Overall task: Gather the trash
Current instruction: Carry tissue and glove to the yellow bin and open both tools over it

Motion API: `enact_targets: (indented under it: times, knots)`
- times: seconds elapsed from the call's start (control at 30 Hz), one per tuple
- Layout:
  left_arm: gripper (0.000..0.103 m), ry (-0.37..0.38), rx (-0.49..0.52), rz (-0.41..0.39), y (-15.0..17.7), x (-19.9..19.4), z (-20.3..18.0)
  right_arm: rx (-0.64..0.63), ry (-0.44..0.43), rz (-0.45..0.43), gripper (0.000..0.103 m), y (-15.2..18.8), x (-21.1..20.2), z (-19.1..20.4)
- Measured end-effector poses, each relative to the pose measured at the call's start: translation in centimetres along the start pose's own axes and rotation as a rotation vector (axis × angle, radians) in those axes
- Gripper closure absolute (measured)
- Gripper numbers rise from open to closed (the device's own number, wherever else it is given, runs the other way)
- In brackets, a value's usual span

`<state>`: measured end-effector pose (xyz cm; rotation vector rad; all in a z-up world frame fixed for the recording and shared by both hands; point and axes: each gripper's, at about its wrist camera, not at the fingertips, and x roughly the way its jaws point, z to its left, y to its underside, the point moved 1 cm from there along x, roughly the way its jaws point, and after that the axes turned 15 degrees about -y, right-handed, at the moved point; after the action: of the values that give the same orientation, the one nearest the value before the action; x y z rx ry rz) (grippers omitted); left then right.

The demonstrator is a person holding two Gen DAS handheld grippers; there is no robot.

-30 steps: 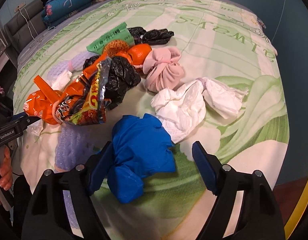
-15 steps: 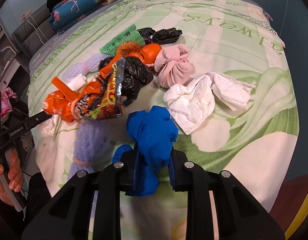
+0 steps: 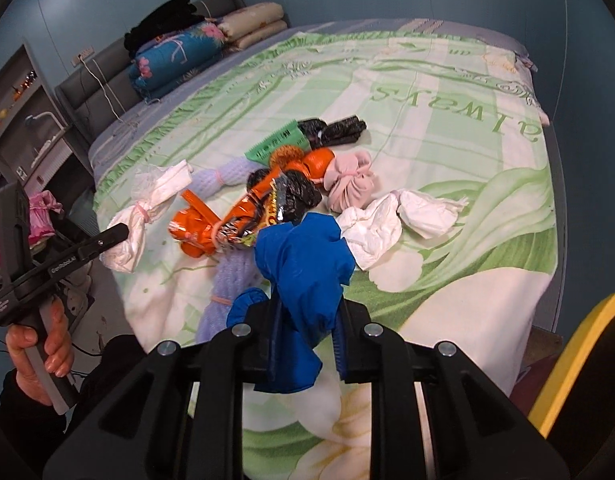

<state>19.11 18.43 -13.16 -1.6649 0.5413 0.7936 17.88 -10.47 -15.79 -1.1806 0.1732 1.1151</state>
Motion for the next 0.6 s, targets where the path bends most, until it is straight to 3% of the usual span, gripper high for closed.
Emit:
enact_targets:
  times: [0.33, 0.6]
  knots:
    - [0.091, 0.068, 0.044, -0.146, -0.7, -7.5, -5.3, -0.062, -0.019, -0.136, 0.084, 0.5, -8.6, 1.5]
    - [0.091, 0.142, 0.087, -0.179, -0.7, -10.8, -10.6, -0.056, -0.013, -0.245, 0.084, 1.4, -14.5, 0.6]
